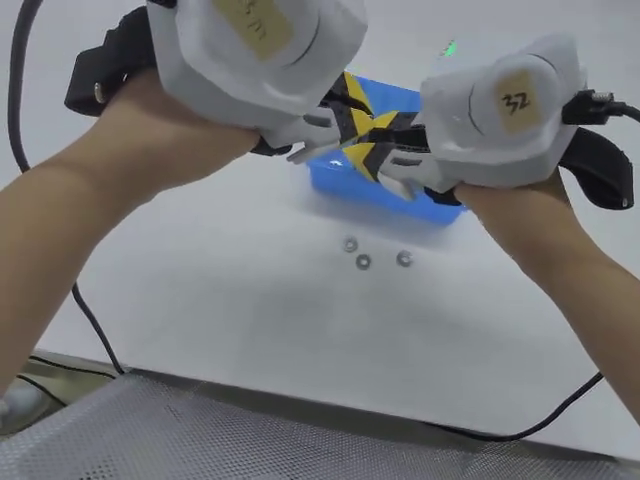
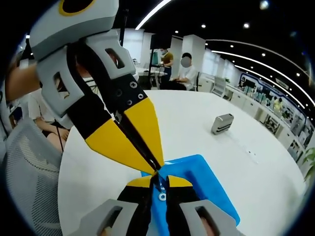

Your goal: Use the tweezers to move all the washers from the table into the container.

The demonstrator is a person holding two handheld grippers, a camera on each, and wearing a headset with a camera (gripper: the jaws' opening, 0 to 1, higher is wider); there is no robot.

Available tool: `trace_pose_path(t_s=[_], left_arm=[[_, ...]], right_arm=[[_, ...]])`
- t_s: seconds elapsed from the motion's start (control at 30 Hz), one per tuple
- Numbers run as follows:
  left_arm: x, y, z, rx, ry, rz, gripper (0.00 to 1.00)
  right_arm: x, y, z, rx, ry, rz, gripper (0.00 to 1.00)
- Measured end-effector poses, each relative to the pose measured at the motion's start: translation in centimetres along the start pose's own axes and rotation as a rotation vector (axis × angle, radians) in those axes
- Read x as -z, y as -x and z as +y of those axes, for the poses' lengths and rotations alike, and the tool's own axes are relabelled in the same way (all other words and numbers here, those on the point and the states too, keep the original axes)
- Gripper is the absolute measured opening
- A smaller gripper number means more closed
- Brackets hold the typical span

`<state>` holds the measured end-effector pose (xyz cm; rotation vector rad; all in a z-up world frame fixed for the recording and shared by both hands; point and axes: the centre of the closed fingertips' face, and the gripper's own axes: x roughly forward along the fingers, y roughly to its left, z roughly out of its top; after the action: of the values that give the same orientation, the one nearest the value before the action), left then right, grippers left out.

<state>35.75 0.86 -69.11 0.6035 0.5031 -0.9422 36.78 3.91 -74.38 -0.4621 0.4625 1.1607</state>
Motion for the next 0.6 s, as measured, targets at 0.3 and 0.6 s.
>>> trace_pose_path(t_s=[0.3, 0.6], left_arm=[[-3.2, 3.1, -0.3, -0.069, -0.032, -0.072, 0.0], [-3.3, 4.8, -1.2, -0.091, -0.004, -0.084, 0.0]], right_arm=[[-3.4, 2.9, 0.4, 0.062, 0.045, -0.085, 0.05], [-4.5, 3.8, 2.2, 0.054, 0.048, -0.117, 0.05]])
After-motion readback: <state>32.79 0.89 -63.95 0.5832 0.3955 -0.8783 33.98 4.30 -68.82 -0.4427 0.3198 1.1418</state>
